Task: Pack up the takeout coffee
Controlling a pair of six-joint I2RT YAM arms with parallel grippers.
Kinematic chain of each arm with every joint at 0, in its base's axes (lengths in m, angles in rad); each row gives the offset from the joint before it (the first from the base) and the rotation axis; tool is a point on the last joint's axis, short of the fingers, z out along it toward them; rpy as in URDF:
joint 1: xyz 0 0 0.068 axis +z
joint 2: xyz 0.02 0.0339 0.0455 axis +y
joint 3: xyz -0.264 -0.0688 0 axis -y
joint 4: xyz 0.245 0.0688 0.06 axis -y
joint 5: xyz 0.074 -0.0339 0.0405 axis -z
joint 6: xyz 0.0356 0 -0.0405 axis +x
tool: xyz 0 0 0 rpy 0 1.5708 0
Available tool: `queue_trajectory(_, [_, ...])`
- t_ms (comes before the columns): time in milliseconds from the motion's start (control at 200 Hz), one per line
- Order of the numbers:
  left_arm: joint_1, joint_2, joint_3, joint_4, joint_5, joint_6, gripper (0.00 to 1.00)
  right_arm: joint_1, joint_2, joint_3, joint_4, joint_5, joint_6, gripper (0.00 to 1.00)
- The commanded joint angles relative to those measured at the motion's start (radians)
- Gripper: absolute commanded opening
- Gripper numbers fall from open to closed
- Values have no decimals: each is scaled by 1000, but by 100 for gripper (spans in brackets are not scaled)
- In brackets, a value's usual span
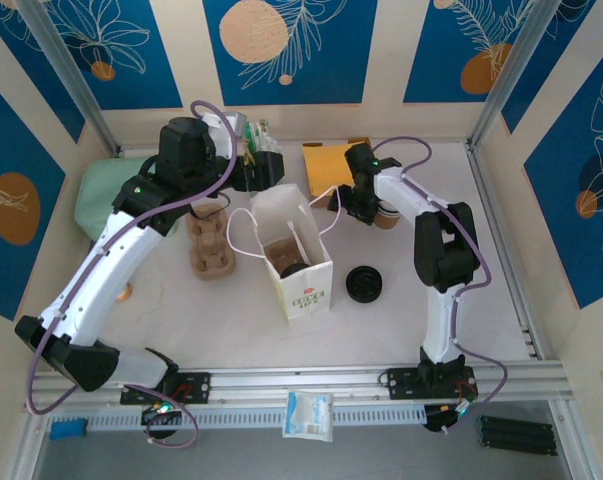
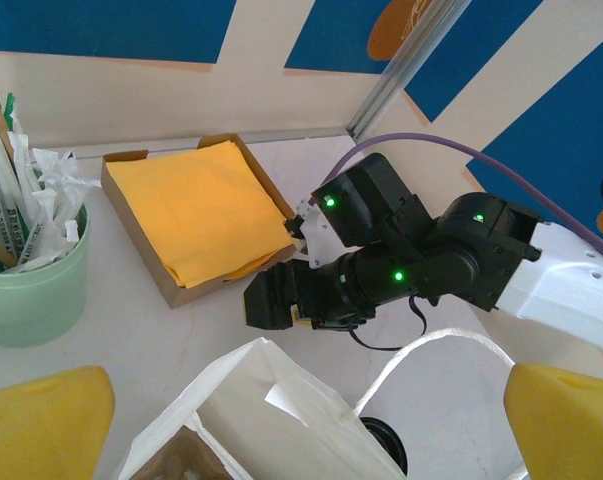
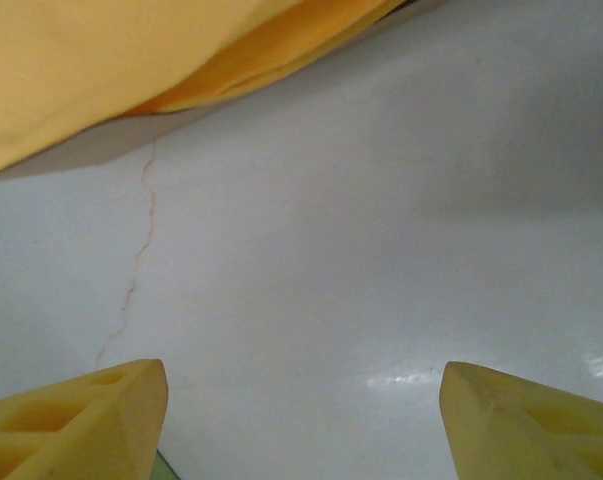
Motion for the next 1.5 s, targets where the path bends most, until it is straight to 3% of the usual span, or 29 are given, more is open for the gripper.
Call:
queue_trajectory(0, [13, -9, -3, 28, 18, -11, 99, -17, 18, 27, -13, 31, -13, 73])
queue_trajectory(335, [13, -17, -3, 30, 24, -14, 99, -98, -12, -9, -6, 40, -26, 73])
queue_trajectory(630, [12, -11, 0, 36, 27, -24, 99, -87, -94, -16, 1, -108, -10, 73])
queue_trajectory(935, [13, 2, -1, 15, 3, -20, 99, -81, -145, -47, 172, -284, 259, 70])
queue_trajectory(1160, [14, 3, 7, 3, -5, -8, 99, -82, -105, -90, 305, -295, 466, 50])
queue_trajectory(1496, [18, 9, 5, 9, 9, -8, 99, -92, -22, -152, 403, -289, 604, 48])
